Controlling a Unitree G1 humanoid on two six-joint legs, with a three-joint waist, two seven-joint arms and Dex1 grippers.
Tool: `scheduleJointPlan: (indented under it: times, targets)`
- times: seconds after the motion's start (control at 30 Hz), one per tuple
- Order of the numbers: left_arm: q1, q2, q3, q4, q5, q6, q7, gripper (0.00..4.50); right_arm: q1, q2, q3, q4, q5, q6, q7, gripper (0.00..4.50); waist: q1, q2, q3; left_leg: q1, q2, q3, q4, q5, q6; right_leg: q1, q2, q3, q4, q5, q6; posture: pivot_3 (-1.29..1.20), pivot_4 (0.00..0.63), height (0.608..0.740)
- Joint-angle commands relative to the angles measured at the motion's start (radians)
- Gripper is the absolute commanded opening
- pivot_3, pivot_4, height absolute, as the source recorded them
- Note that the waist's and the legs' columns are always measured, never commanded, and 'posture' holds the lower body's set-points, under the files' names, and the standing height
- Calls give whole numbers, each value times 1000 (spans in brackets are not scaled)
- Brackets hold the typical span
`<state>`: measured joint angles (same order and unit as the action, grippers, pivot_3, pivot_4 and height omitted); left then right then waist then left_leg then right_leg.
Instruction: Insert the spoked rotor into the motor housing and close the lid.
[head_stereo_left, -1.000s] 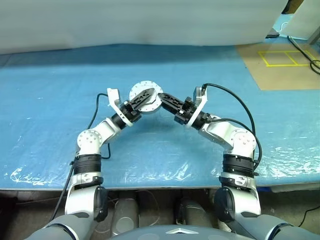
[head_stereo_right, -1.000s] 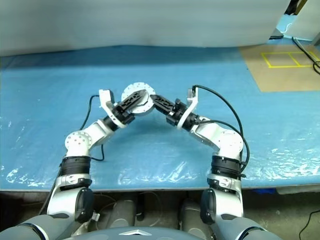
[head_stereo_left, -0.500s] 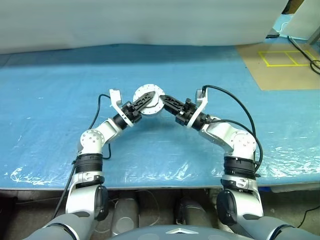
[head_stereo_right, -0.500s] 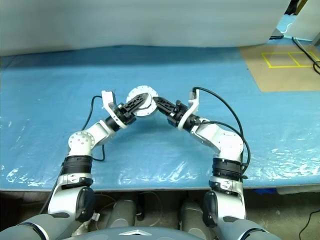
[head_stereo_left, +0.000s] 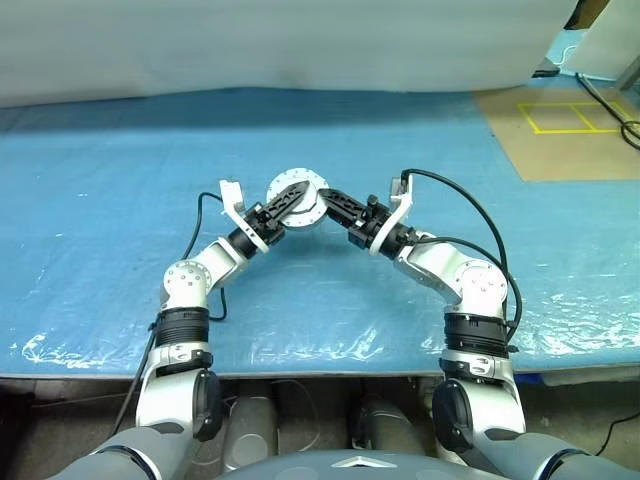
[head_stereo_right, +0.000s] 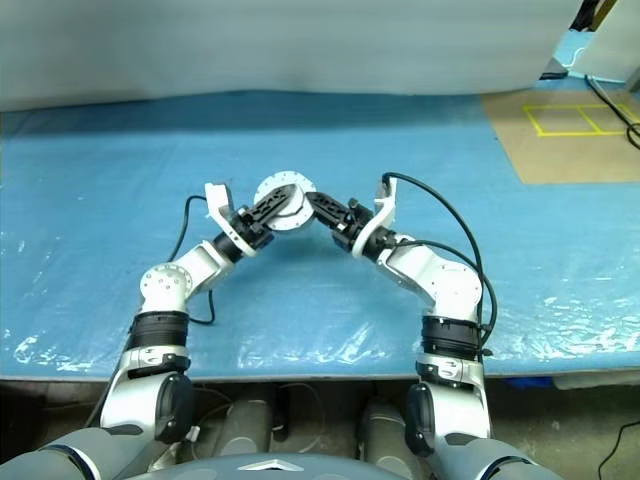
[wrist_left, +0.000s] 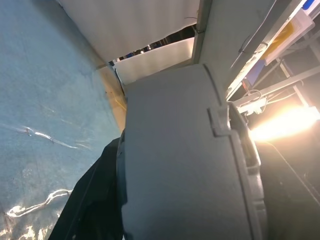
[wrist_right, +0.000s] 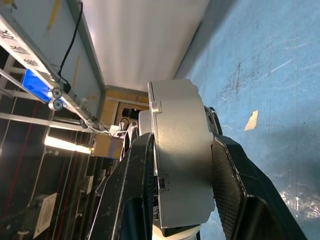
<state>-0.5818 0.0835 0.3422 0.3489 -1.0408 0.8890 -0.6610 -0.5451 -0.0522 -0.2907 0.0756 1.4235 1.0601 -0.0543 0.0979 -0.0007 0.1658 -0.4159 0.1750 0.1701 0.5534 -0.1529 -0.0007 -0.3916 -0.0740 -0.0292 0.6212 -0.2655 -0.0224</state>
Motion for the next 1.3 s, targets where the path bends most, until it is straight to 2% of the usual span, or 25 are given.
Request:
scheduleJointPlan:
  times: [0.03, 0.13, 0.3, 0.33, 0.37, 0.6, 0.7, 0.77, 1.0, 1.3]
  targets:
    - [-33, 12, -28, -27, 34, -6, 9, 2652, -23, -6, 0, -66, 11, -27, 22, 1224, 1, 0, 0, 0, 0, 0, 0, 0, 0, 0, 0, 0, 0, 0, 0, 0, 150, 740]
    - [-41, 11, -7, -21, 28, -18, 14, 2652, -21, -11, 6, -77, -16, -45, 46, 1224, 0, 0, 0, 0, 0, -1, 1, 0, 0, 0, 0, 0, 0, 0, 0, 0, 150, 740]
    - [-70, 2, 14, -42, 39, -77, 46, 2652, -22, -11, -5, -84, -17, -76, 48, 2855, 1, 0, 0, -1, 0, -1, 3, 0, 0, 0, 0, 0, 1, 1, 1, 0, 150, 740]
    - [-77, -3, 22, -47, 37, -92, 53, 2652, -23, -13, -2, -78, -10, -69, 41, 3315, 0, 0, 0, -1, 0, -1, 3, 0, 0, 0, 0, 0, 1, 1, 1, 0, 150, 740]
    - [-91, -7, 41, -52, 24, -107, 64, 2652, -24, -14, 2, -75, -11, -66, 39, 3547, -1, 0, 0, -1, 0, -1, 3, 0, 0, 0, 0, 0, 1, 1, 1, 0, 150, 740]
    - [-154, 23, 109, -5, 57, -222, 129, 2652, -28, -15, 5, -49, -31, -76, 26, 3547, -1, 0, 0, -3, 0, -4, 6, 0, 0, 0, 0, -2, 1, 1, 2, 0, 150, 740]
    - [-144, 65, 112, 48, 181, -404, 132, 2652, -28, -20, 9, -48, -41, -77, 31, 3547, -3, 0, 0, -3, -1, -4, 6, 0, 0, 0, 0, -2, 1, 1, 2, 0, 150, 740]
    - [-134, 97, 120, 99, 224, -464, 132, 2652, -27, -25, 14, -46, -59, -79, 33, 3547, -4, 0, 0, -3, 0, -4, 6, 0, 0, 0, 0, -2, 1, 1, 2, 0, 150, 740]
    - [-211, 187, 151, 410, 416, -825, 198, 2652, -33, -24, 11, -27, -78, -86, 27, 3547, 1, -2, 1, -7, 0, -8, 8, 0, 0, 1, 0, -6, 1, 1, 2, 0, 150, 740]
    - [-303, 227, 176, 651, 470, -946, 177, 2652, -39, -31, 18, -25, -103, -77, 38, 3547, 24, -3, 2, -14, -1, -17, 13, 0, 0, 1, -1, -14, 1, 2, 2, 0, 150, 740]
